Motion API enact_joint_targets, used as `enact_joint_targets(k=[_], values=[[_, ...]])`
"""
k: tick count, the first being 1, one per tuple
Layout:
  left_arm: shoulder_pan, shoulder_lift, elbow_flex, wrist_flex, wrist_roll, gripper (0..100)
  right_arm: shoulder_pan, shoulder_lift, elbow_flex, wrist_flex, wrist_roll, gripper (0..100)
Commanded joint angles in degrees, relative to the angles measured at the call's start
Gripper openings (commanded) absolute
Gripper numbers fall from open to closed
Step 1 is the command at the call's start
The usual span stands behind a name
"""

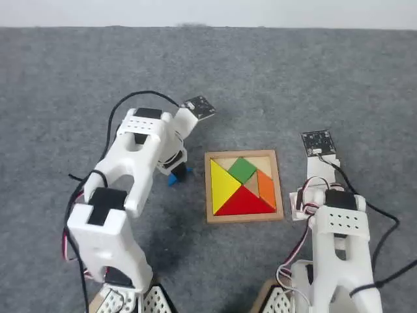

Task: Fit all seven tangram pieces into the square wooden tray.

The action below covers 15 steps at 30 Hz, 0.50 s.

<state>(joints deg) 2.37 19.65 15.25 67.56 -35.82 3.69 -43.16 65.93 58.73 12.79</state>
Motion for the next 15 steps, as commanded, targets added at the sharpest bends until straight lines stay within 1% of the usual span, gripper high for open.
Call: enact_joint_targets(k=[1, 7, 11, 15], values=[[0.0, 0.6, -2.4, -1.8, -1.3, 22, 0.6, -1.5, -0.4, -1.0, -1.1, 7.4], [0.0, 3.0, -2.3, -1.7, -1.9, 22, 0.6, -1.5, -0.4, -1.0, -1.1, 7.4], [0.4, 3.2, -2.3, 0.8, -1.9, 17, 0.6, -1.5, -0.4, -1.0, -1.1, 7.4], [1.0, 3.3, -2.3, 3.3, -1.8, 14, 0.6, -1.5, -0.4, -1.0, -1.1, 7.4]])
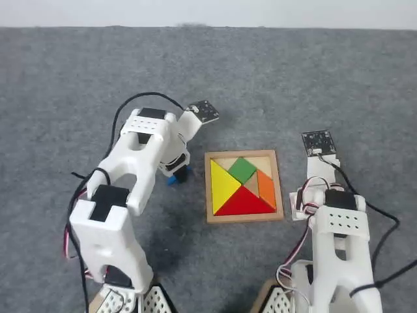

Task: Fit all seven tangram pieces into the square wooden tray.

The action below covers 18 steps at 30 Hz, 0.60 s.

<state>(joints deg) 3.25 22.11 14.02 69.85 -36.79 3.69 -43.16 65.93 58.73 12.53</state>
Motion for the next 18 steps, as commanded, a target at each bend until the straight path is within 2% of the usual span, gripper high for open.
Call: enact_joint_targets(k=[1, 8, 14, 18], values=[[0.1, 0.6, -1.1, 1.4, -0.8, 13, 0.6, -1.5, -0.4, -1.0, -0.9, 7.4], [1.9, -2.8, -1.5, 3.0, -0.2, 11, 0.8, -1.6, -0.4, -1.0, -0.9, 7.4], [11.4, -15.5, -1.5, 9.1, 2.7, 11, 0.8, -1.5, -0.4, -1.0, -0.9, 7.4], [16.7, -19.3, -1.5, 9.3, 3.9, 12, 0.7, -1.5, -0.4, -1.0, -0.9, 7.4]])
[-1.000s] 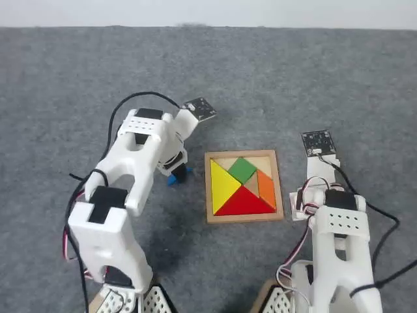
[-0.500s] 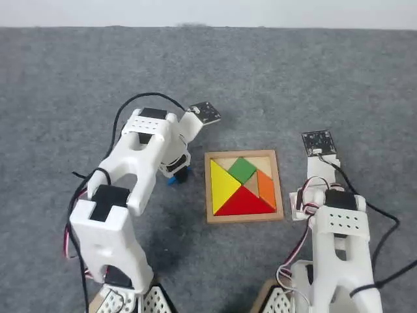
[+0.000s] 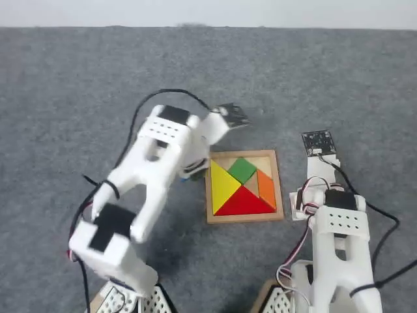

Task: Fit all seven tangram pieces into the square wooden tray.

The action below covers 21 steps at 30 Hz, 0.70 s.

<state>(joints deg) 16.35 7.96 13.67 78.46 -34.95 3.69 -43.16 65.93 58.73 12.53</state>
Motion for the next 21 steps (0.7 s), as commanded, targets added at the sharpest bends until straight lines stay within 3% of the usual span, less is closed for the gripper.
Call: enact_joint_targets(k=[1, 6, 15, 21], values=[[4.4, -5.1, -1.2, 0.2, 2.1, 12, 0.7, -1.5, -0.4, -1.0, -0.9, 7.4], [7.3, -2.9, -2.5, -4.6, 3.3, 12, 0.7, -1.5, -0.4, -1.0, -0.9, 7.4], [9.7, 12.6, -17.5, -4.3, 17.9, 12, 0.8, -1.5, -0.4, -0.9, -0.9, 7.4], [8.8, 20.1, -29.1, 0.7, 26.0, 12, 2.7, -1.5, -0.4, -0.9, -0.9, 7.4]])
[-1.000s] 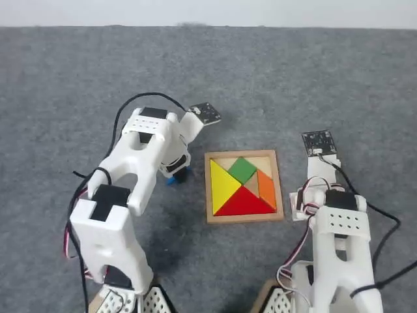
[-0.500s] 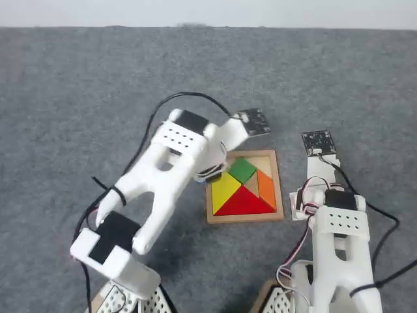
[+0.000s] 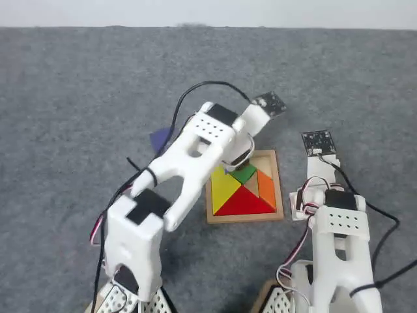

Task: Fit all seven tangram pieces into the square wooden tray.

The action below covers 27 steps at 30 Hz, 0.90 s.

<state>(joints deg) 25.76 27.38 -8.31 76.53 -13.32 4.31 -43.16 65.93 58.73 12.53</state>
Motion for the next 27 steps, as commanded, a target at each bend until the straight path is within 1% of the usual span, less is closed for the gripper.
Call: enact_joint_targets(k=[1, 2, 5, 8, 18, 21, 25, 27], values=[[-1.1, 1.5, -8.8, 3.8, 5.7, 12, 2.5, -1.5, -0.4, -0.9, -0.9, 7.4], [-1.9, 2.3, -10.5, 4.9, 8.4, 12, 2.6, -1.5, -0.4, -0.9, -0.9, 7.4], [-4.5, 4.0, -13.7, 8.9, 20.7, 12, 2.4, -1.5, -0.4, -0.9, -0.9, 7.4], [-6.0, 4.8, -14.4, 10.5, 31.3, 12, 2.4, -1.5, -0.4, -0.9, -0.9, 7.4], [-4.6, 5.5, -14.4, 15.9, 61.0, 12, 2.4, -1.5, -0.4, -0.9, -0.9, 7.4], [-4.7, 5.5, -14.4, 15.7, 67.1, 12, 2.4, -1.5, -0.4, -0.9, -0.9, 7.4], [-3.3, 5.5, -14.4, 12.8, 73.5, 12, 2.4, -1.7, -0.4, -1.0, -0.9, 7.4], [-2.9, 5.5, -14.4, 11.6, 75.5, 12, 2.4, -1.7, -0.4, -1.0, -0.9, 7.4]])
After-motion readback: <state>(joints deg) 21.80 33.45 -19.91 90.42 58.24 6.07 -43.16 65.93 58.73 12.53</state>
